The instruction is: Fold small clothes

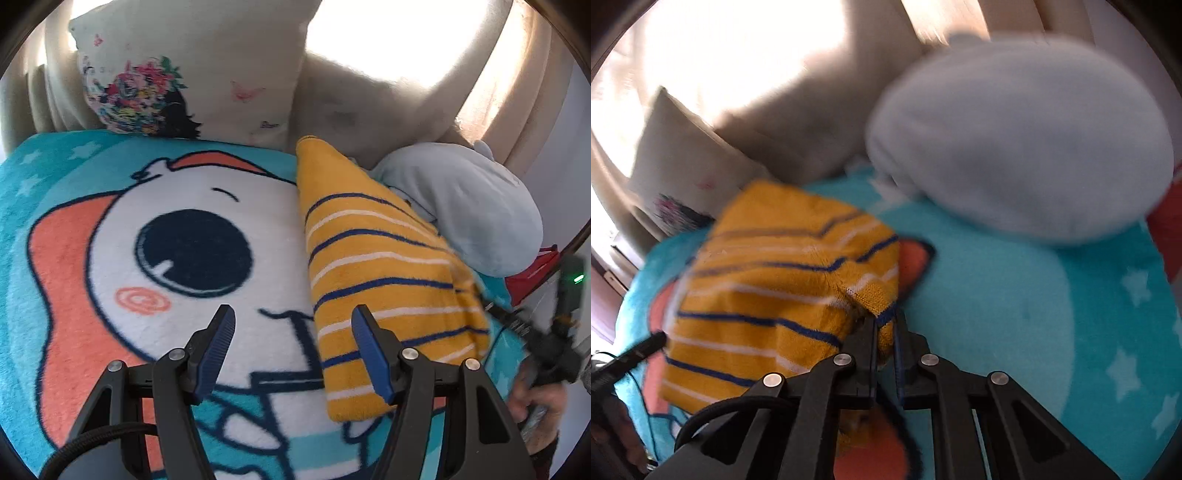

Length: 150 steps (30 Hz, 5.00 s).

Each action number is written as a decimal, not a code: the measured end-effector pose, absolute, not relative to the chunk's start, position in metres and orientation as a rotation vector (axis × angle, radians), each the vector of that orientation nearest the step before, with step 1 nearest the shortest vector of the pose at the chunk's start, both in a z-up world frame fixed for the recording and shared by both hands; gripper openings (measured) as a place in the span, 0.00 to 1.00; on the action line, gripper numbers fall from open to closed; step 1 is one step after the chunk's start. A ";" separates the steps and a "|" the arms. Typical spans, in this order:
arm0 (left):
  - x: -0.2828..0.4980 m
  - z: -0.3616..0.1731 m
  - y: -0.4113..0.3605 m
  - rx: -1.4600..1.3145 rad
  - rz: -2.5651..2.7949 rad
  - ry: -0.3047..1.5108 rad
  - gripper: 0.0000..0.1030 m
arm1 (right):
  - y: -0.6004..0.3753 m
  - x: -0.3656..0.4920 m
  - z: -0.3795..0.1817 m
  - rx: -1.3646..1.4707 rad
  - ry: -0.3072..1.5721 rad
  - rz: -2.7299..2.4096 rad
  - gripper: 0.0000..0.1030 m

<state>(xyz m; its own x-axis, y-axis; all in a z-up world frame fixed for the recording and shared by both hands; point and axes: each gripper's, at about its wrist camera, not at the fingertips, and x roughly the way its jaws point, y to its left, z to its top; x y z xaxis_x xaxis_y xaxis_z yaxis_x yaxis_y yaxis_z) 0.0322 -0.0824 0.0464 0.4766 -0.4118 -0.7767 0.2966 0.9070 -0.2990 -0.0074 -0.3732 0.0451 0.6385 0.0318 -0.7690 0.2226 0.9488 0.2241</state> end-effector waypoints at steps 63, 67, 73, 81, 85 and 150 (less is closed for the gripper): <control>-0.065 0.075 -0.055 -0.065 -0.341 0.822 0.79 | -0.276 -0.097 0.067 0.063 0.799 -0.335 0.54; -0.064 0.071 -0.054 -0.073 -0.340 0.833 0.79 | -0.276 -0.095 0.062 0.054 0.813 -0.333 0.55; -0.055 0.063 -0.055 -0.073 -0.336 0.856 0.79 | -0.280 -0.089 0.056 0.059 0.831 -0.332 0.59; -0.045 0.055 -0.057 -0.068 -0.322 0.876 0.79 | -0.282 -0.079 0.045 0.066 0.862 -0.320 0.62; -0.039 0.051 -0.058 -0.051 -0.303 0.881 0.79 | -0.285 -0.077 0.041 0.077 0.871 -0.313 0.63; 0.114 -0.005 -0.132 -0.388 -0.899 1.235 0.89 | -0.386 0.064 0.009 0.721 0.871 0.178 0.57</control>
<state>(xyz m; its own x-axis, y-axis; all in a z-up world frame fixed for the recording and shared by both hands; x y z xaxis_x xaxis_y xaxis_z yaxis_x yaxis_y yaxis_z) 0.1143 -0.1321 -0.0052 0.0551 -0.7644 -0.6424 0.3765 0.6118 -0.6957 0.0642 -0.3860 0.0093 0.6459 0.4229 -0.6356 0.1398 0.7529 0.6431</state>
